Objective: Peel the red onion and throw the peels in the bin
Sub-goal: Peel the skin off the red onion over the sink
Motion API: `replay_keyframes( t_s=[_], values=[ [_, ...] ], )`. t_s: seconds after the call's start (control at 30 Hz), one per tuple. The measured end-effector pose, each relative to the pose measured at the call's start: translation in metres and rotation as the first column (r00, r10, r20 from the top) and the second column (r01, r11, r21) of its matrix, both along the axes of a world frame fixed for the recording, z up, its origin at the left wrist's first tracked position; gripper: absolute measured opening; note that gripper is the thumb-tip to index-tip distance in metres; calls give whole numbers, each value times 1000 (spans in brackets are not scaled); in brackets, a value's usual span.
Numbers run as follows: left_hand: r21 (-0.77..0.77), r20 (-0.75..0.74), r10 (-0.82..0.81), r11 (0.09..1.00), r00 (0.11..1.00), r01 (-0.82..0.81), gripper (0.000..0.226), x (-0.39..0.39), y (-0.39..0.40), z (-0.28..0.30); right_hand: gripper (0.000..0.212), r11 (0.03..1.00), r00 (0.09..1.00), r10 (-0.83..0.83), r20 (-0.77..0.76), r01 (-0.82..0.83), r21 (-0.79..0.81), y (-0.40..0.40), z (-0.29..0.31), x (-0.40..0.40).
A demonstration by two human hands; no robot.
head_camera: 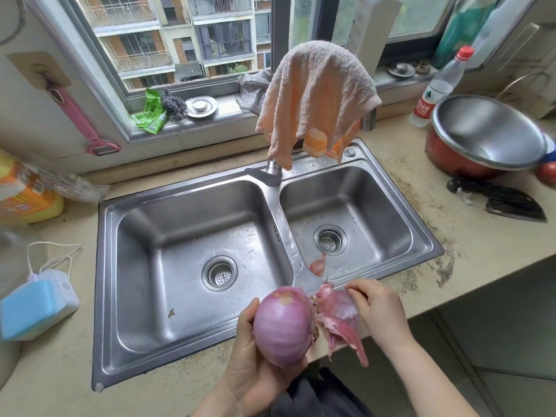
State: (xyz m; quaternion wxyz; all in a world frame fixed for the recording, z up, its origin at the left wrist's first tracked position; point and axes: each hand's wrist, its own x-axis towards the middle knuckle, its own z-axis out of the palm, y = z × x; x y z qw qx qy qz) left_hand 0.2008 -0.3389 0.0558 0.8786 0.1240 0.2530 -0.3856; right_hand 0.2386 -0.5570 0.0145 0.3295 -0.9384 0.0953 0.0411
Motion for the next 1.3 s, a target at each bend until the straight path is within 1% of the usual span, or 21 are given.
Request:
replay_keyframes(
  t_s=[0.1,0.17,0.23,0.33,0.37,0.43,0.5,0.53,0.63,0.7,0.77,0.83,0.97,1.0,1.07,1.13,1.17,1.2,1.23,1.27,1.3],
  values=[
    [-2,-2,6,1000,1000,-6,67,3,0,-1,20,997,997,44,-56,-47,-53,0,-5,-2],
    [36,-13,18,999,1000,-18,57,5,-2,-5,25,999,1000,23,10,-23,-25,3,-4,-3],
    [65,-23,15,998,1000,-13,54,6,-2,-8,25,993,993,-12,119,-3,119,11,9,-7],
    [107,-25,17,994,1000,-15,60,8,-4,-11,50,895,986,41,161,-108,434,29,38,-15],
    [121,-14,18,992,1000,-16,67,7,-4,-11,58,858,986,83,147,-146,492,34,44,-17],
    [139,34,17,990,999,-21,85,7,-4,-9,62,854,967,177,186,-245,459,43,52,-20],
    [144,83,25,989,996,-37,104,6,-2,-6,55,881,937,238,255,-318,350,50,55,-21],
    [140,95,39,989,995,-52,109,7,-2,-6,48,879,930,237,281,-329,345,53,54,-22],
    [97,116,94,990,989,-106,97,8,0,-5,26,844,925,163,343,-311,438,58,48,-26],
    [128,125,104,984,987,-121,91,9,0,-5,15,832,925,118,361,-290,472,59,44,-28],
    [162,122,96,980,988,-116,87,8,1,-7,8,830,941,93,325,-253,497,59,42,-27],
    [183,116,96,976,989,-117,86,7,0,-10,5,829,955,105,276,-238,507,57,41,-26],
    [210,165,120,966,979,-153,72,6,-3,-11,12,867,944,190,268,-290,406,57,37,-28],
    [230,182,120,960,976,-161,70,8,-2,-11,13,877,945,179,273,-279,390,55,34,-28],
    [319,162,155,926,974,-201,77,11,0,-12,15,903,962,43,271,-153,402,45,23,-25],
    [471,247,153,844,957,-256,86,11,3,-16,22,925,955,-110,275,-3,380,30,7,-21],
    [598,325,73,756,943,-265,86,10,5,-19,23,940,954,-126,272,28,339,24,-1,-20],
    [751,372,-61,606,926,-262,85,7,8,-24,20,956,960,-102,259,22,294,19,-9,-20],
    [873,384,-222,404,896,-274,82,4,13,-30,17,967,971,-55,234,-7,256,16,-17,-21],
    [924,377,-376,217,846,-315,79,0,17,-37,16,972,978,-6,207,-42,230,14,-25,-21],
    [929,354,-506,91,787,-360,80,-5,23,-45,19,974,981,32,190,-73,216,13,-32,-22]
  ],
)
